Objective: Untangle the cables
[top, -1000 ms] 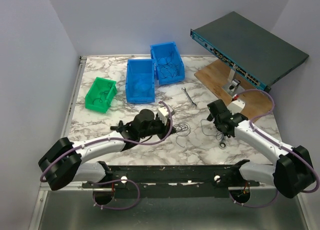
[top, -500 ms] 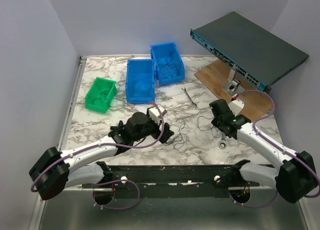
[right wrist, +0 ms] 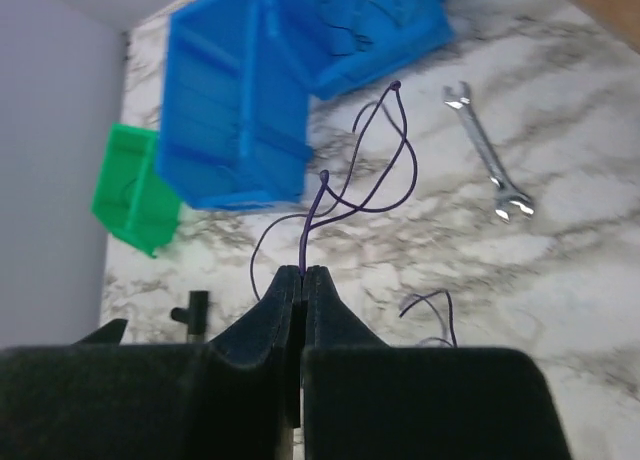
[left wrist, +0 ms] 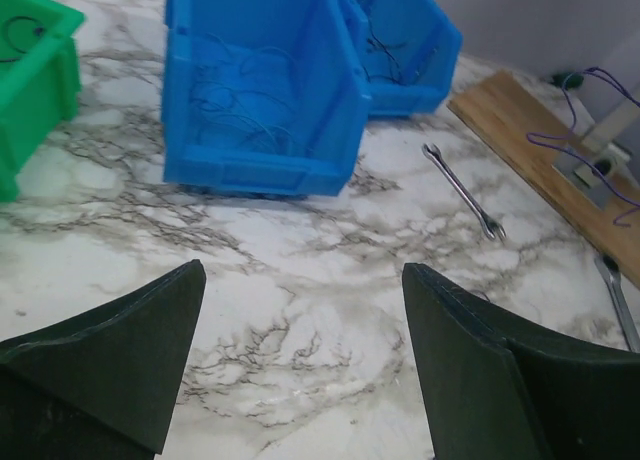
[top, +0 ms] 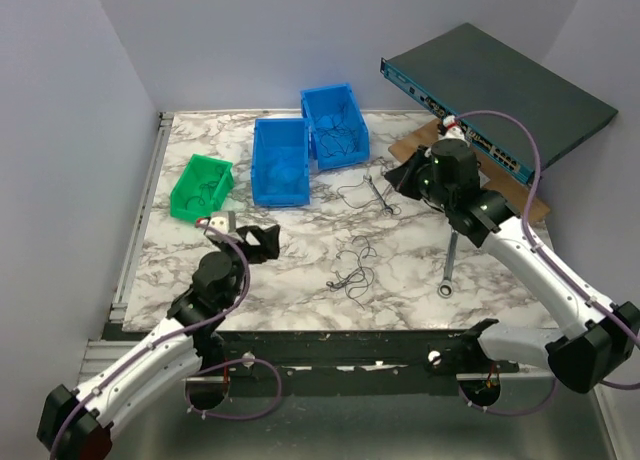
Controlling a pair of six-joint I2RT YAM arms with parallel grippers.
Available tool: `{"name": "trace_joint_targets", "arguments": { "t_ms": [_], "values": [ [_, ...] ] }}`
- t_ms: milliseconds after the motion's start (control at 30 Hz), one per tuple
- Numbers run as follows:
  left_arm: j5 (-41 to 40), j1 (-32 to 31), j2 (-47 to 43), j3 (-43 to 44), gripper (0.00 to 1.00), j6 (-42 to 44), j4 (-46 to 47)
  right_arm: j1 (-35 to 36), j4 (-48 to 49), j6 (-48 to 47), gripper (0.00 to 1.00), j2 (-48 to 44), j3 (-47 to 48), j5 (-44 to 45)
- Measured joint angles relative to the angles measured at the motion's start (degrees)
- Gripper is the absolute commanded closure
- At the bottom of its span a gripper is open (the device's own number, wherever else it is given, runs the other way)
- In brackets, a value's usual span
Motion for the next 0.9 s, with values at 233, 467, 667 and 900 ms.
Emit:
{"name": "trace_joint_targets", "arguments": {
  "t_ms": [233, 467, 667, 900],
  "values": [
    [-12.8, 0.2, -9.4, -2.8, 0.07, -3.2, -1.9, 3.5, 8.3, -4.6, 0.99, 10.0, 8.7, -11.1],
    [-9.8, 2.5, -4.6, 5.5, 0.01, -8.4, -15.6, 12.7, 10.6, -8.7, 0.99, 24.6, 23.5, -15.1],
    [2.9, 10.8, -3.9, 25.6, 0.01, -12.9, -33.0, 18.0, 10.8, -10.1, 0.99, 32.6, 28.7, -17.8],
    [11.6, 12.2, -2.5, 40.9, 0.01, -7.1, -44.9, 19.0, 10.1, -11.6, 0.99, 38.2, 32.3, -22.0]
  ]
}}
